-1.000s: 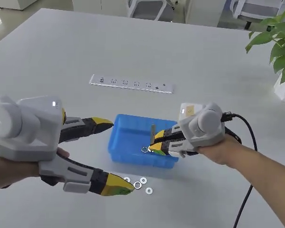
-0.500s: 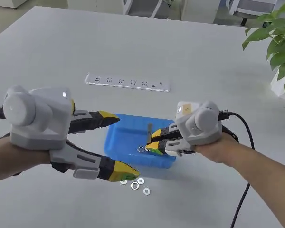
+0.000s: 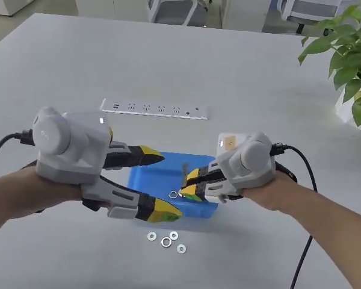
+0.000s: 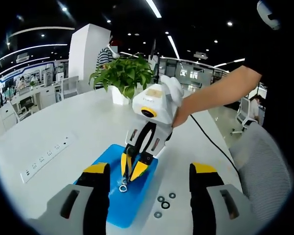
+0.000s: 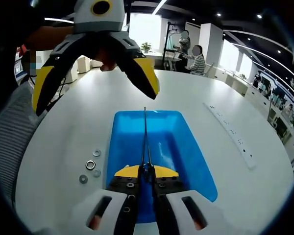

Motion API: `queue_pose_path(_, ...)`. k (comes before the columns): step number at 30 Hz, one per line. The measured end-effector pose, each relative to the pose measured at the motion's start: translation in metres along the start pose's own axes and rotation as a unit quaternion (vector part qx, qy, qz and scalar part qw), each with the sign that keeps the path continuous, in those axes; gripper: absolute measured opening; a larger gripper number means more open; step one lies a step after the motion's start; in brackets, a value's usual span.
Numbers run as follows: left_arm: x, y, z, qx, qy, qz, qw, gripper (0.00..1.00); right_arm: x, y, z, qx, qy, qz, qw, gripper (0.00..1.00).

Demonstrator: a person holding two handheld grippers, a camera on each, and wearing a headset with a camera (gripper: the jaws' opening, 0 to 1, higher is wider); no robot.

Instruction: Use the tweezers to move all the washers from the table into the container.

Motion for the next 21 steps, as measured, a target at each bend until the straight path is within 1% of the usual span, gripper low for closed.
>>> queue_pose_path(3,0.007,0.0,-0.005,0.006,0.0,0.001,1.0,0.63,0.0,0.0,0.0,0.001,-0.001,0.002,1.0,0.08)
queue_pose_path(8,0.013,-0.002,-0.012,0.012,0.005,-0.01,0.9999,0.46,0.0,0.0,0.001,0.001,-0.003,0.005,1.0,0.08)
queue_pose_path(9,0.014,-0.003,-0.014,0.015,0.004,-0.019,0.9997,0.43,0.0,0.0,0.001,0.001,-0.003,0.005,1.0,0.08)
queue_pose_path(11,0.017,-0.004,-0.016,0.018,0.001,-0.023,0.9996,0.37,0.0,0.001,0.001,0.002,-0.003,0.006,1.0,0.08)
queue_pose_path(16,0.021,-0.005,-0.02,0.02,0.006,-0.029,0.9994,0.3,0.001,0.001,0.001,0.004,-0.007,0.012,0.9999,0.08)
queue_pose_path(21,0.022,-0.01,-0.026,0.023,0.013,-0.043,0.9987,0.24,0.0,0.001,0.001,0.006,-0.011,0.019,0.9997,0.08)
Point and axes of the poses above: the centre of the closed fingertips' face, and the gripper's own axes: z roughly backward along the fingers, x roughly to its left, y roughly out of its underside, the point moved 4 cm from there along z, roughly backward along the fingers, and after that the axes turned 15 degrees about z, right-handed, at the moved point
